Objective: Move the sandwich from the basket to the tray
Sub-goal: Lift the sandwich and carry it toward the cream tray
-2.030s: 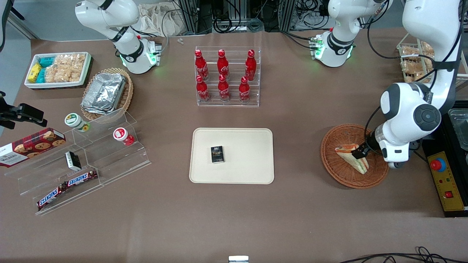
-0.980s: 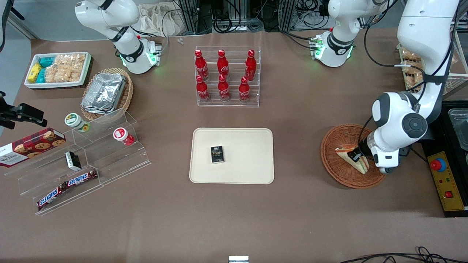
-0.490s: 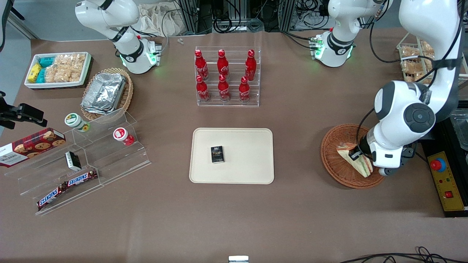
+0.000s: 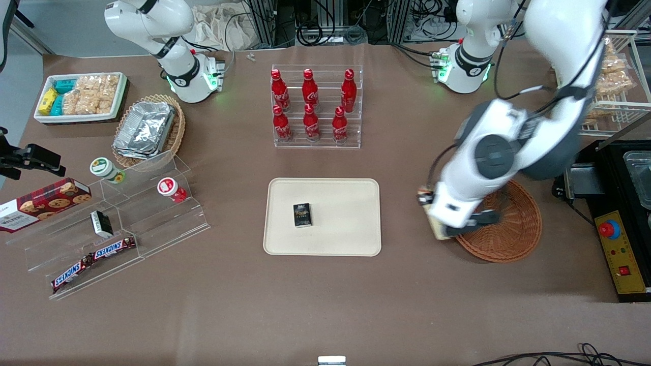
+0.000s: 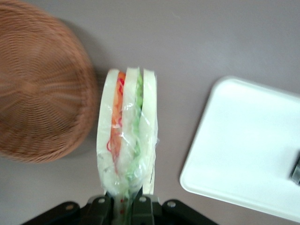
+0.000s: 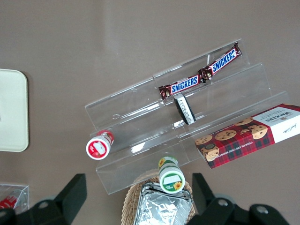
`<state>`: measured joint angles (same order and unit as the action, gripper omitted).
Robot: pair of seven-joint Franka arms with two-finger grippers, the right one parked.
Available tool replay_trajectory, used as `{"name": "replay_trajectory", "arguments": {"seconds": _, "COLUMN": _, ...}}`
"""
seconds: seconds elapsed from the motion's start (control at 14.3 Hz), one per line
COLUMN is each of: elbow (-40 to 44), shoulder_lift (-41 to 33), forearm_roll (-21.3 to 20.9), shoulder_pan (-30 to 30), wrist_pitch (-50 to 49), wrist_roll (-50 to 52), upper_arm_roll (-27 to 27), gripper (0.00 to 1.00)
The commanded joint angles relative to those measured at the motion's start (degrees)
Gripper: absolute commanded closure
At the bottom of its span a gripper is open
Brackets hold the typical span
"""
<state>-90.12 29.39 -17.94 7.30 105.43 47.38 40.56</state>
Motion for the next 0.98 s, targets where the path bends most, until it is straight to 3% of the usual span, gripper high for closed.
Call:
{"name": "replay_trajectory", "arguments": {"seconds": 0.0, "elbow": 5.57, "shoulder_lift": 11.11, "forearm_roll": -6.57, "shoulder_pan": -2.8, "wrist_pitch": 0.56, "wrist_roll": 0.69, "upper_arm_roll": 4.96, "gripper": 1.0}}
{"name": "replay_trajectory", "arguments": {"seconds": 0.35, "elbow": 5.48, "shoulder_lift": 13.15, "forearm_roll": -9.48, "shoulder_pan": -9.22, "wrist_pitch": 2.41, "wrist_roll": 5.87, "upper_arm_roll": 4.09, "gripper": 0.96}}
{"name": "replay_trajectory", "arguments": {"seconds": 0.7, "elbow": 5.57, "shoulder_lift": 17.53, "forearm_roll": -10.01, "shoulder_pan": -10.63, "wrist_pitch": 8.64, "wrist_roll": 7.64, "upper_arm_roll": 2.16, "gripper": 0.95}}
{"name": "replay_trajectory", "arguments": {"seconds": 0.91, "elbow": 6.8, "shoulder_lift": 18.51, "forearm_roll": -11.5, "shoulder_pan": -13.8, "wrist_pitch": 9.62, "wrist_roll": 10.1, "upper_arm_roll": -0.74, "gripper": 0.79}}
